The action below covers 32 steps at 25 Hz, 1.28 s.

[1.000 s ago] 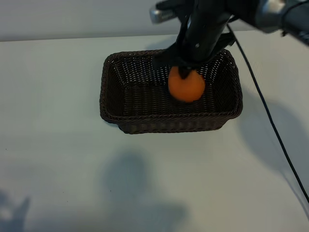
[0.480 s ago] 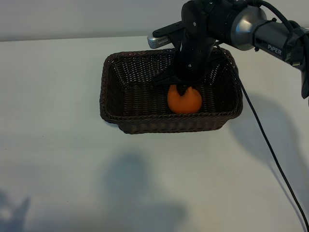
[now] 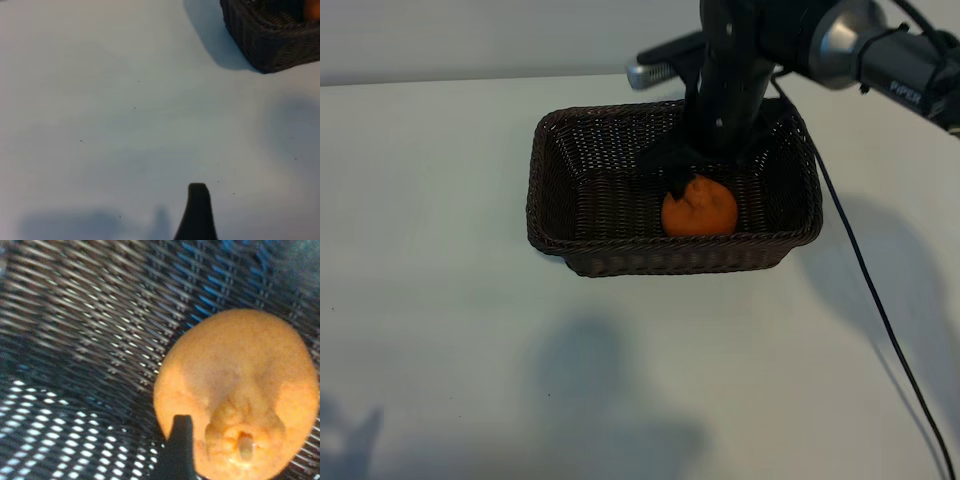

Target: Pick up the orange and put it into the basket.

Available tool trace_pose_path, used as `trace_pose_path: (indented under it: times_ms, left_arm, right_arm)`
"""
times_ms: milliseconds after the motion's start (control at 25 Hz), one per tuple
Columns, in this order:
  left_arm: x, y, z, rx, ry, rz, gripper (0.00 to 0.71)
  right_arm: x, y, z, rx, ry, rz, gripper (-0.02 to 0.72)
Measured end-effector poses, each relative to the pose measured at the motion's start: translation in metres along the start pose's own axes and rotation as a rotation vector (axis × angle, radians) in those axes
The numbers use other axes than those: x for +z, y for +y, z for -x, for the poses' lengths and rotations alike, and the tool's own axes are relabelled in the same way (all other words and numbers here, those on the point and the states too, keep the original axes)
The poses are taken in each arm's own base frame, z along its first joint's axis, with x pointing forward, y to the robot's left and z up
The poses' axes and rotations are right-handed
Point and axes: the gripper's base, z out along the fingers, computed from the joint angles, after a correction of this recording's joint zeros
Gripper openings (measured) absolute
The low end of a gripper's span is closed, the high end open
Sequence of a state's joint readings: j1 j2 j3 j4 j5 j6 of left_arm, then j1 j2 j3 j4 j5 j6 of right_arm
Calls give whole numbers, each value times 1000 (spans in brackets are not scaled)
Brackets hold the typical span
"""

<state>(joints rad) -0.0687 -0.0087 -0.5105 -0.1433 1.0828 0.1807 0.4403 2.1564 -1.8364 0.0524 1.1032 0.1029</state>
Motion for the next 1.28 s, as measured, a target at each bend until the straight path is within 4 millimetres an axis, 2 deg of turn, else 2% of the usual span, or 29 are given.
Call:
trace_pose_path:
  times_ms: [200, 320, 440, 600, 720, 880, 1000, 1080, 1280]
  left_arm:
    - [0, 0, 0, 0, 0, 0, 594]
    - [0, 0, 0, 0, 0, 0, 594]
    - [0, 0, 0, 0, 0, 0, 594]
    - [0, 0, 0, 0, 0, 0, 594]
    - [0, 0, 0, 0, 0, 0, 594]
    - [0, 0, 0, 0, 0, 0, 594]
    - [0, 0, 0, 0, 0, 0, 594]
    - [0, 0, 0, 0, 0, 0, 594]
    - [0, 0, 0, 0, 0, 0, 594]
  right_arm:
    - [-39, -3, 10, -24, -42, -43, 642]
    - [-59, -22, 18, -9, -102, -125, 600]
    - [-68, -65, 23, 58, -129, -203, 585]
    - [-74, -129, 18, 184, -125, -259, 581]
    - [-81, -181, 7, 286, -121, -293, 581]
    - [-90, -240, -14, 408, -114, -331, 581]
    - [-96, -273, -29, 487, -113, -337, 581]
    - [-99, -288, -37, 524, -114, -318, 578]
    - [-107, -301, -47, 569, -143, -257, 573]
